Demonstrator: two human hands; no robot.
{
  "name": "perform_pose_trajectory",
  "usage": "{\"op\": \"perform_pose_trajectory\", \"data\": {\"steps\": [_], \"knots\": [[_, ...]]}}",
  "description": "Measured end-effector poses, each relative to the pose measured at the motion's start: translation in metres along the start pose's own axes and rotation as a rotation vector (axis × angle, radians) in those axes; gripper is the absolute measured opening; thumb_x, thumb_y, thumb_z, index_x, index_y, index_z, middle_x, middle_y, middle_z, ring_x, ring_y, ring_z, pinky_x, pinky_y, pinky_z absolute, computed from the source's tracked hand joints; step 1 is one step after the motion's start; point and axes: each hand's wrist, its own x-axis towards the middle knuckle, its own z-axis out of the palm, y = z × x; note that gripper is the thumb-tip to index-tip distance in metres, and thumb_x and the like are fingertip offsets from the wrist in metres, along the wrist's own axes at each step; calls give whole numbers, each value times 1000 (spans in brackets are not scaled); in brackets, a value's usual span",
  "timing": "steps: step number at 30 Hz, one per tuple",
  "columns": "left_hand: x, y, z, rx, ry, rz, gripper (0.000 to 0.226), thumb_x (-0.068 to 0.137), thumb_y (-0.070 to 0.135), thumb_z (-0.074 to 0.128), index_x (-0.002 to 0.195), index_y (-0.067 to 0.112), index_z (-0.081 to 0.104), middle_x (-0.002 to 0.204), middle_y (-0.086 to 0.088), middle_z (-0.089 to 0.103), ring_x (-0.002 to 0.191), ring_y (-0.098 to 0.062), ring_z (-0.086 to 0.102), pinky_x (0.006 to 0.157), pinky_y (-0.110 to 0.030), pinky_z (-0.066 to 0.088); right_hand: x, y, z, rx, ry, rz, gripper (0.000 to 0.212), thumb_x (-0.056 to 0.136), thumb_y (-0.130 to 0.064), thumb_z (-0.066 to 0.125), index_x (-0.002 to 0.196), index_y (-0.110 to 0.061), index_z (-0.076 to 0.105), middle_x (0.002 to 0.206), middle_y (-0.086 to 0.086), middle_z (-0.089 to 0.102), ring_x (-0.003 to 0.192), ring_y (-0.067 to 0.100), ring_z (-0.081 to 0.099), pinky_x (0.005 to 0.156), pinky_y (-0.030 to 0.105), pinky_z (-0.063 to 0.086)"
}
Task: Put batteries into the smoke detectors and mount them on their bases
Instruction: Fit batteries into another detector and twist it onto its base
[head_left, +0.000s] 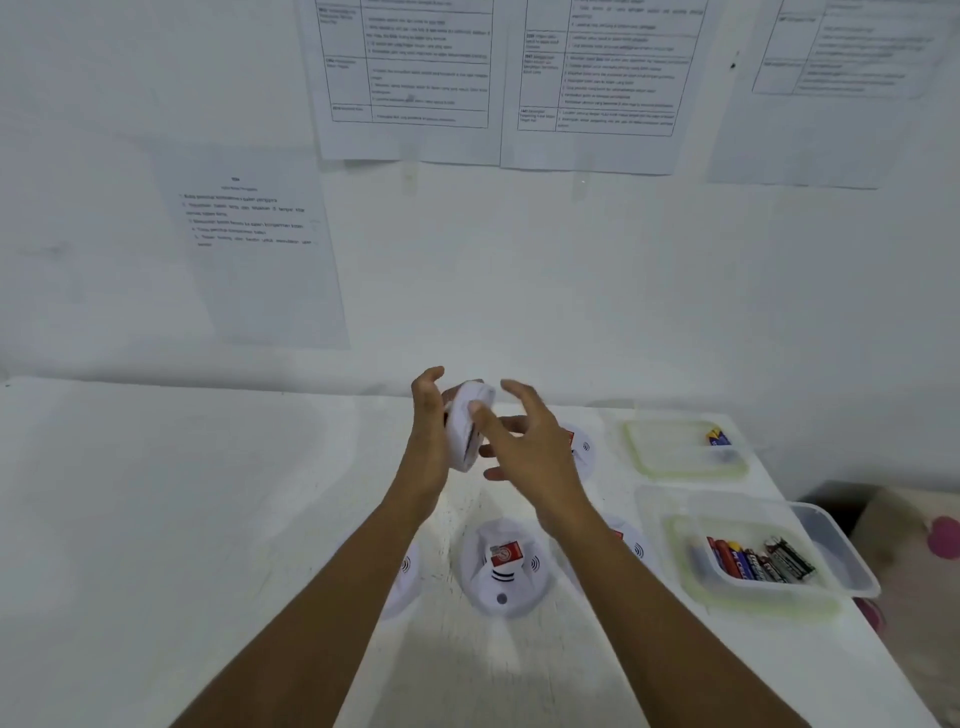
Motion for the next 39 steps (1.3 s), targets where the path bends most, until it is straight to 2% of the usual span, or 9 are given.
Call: {"op": "perform_pose_trajectory", "data": {"steps": [2,4,8,10,13,18,22,32,39], "knots": [[-3,8,1,100,-84,63,74,76,87,23,131,39,35,135,10,57,113,-5,59,89,-22,51,4,0,-4,174,-88,101,51,86,-40,70,132,-42,49,112,2,68,96,18,70,70,37,63],[-1,13,0,144,-80,94,73,72,85,30,126,38,38,130,14,58,113,-5,59,83,-15,51,7,5,-7,169,-113,69,42,86,-26,70,123,-41,57,117,2,64,106,23,66,72,43,62],[3,10,-15,210,-92,73,43,92,50,48,131,34,44,138,10,49,125,-15,52,97,-30,48,8,13,-20,426,-65,93,35,91,-10,64,122,-26,59,115,8,66,101,28,68,74,43,61],[-1,4,-24,220,-173,50,41,94,31,62,133,33,48,135,7,55,115,-16,61,91,-34,55,10,17,-27,455,-32,67,35,92,-12,65,124,-23,58,114,8,68,100,27,69,75,42,61],[-5,1,-29,295,-180,97,45,89,19,70,131,27,55,125,9,63,98,-16,67,78,-26,56,13,24,-36,276,-44,-15,31,88,-19,71,118,-26,62,114,6,69,98,24,70,75,41,62],[-6,-2,-27,340,-159,97,48,86,19,73,130,31,58,120,10,66,85,-14,68,74,-25,55,12,32,-42,-140,-57,-154,49,74,-29,84,116,-36,60,111,-11,68,88,12,71,74,28,60],[-9,0,-24,332,-161,114,47,85,20,75,129,27,60,108,2,71,75,-5,64,66,-17,49,11,31,-43,-170,-39,-195,51,72,-28,84,115,-36,59,107,-15,67,83,9,69,70,24,59],[-10,0,-15,285,-113,179,44,82,14,77,120,31,63,112,4,69,75,-5,66,69,-17,53,6,22,-40,-217,-10,-304,52,72,-19,83,113,-30,53,101,-25,59,82,-4,64,65,10,52],[-8,-4,-16,253,-116,174,45,80,22,79,121,32,64,122,8,64,89,-15,67,80,-36,60,7,25,-39,-220,13,-328,51,72,-21,83,111,-31,52,101,-23,59,85,-2,65,66,11,53]]}}
